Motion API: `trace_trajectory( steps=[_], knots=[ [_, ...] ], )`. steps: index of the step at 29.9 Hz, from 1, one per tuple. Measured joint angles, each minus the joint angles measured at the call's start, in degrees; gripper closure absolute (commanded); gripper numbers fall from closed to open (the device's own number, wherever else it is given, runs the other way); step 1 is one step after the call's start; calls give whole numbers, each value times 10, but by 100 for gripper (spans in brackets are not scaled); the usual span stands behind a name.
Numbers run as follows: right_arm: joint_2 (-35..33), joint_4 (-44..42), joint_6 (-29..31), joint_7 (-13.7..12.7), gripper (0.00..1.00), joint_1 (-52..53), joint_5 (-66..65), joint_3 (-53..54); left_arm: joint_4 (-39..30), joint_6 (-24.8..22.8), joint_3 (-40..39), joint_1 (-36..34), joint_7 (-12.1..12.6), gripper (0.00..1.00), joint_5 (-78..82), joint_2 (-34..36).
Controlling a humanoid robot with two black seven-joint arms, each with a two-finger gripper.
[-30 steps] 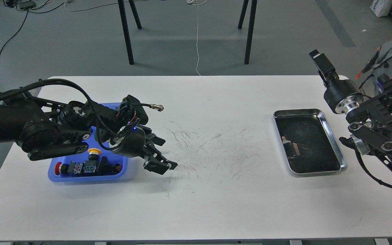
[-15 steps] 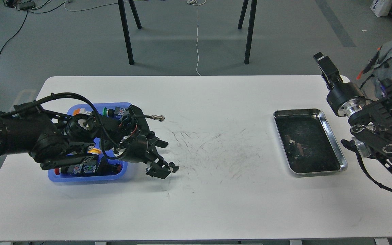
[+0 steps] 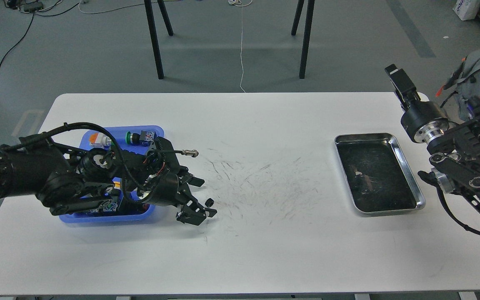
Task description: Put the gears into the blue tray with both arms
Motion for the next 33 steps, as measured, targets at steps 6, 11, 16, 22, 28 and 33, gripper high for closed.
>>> trace_trajectory(
  steps=[6,11,16,22,28,33],
  knots=[
    [0,1,12,0,6,-30,19,39,20,12,8,5,0,2,2,-12],
    [0,-1,12,0,6,-33,19,38,26,24,11,7,0,7,10,-15],
    [0,-3,12,0,6,-34,19,37,30,37,17,12,0,11,16,-17],
    [0,-3,11,0,6,-35,18,35,36,59,24,14,0,20,25,-23],
    [0,-3,11,0,6,-35,16,34,41,90,29,15,0,26,44,-25],
    [0,-3,11,0,6,-36,15,34,38,95,30,15,0,28,47,-20]
  ],
)
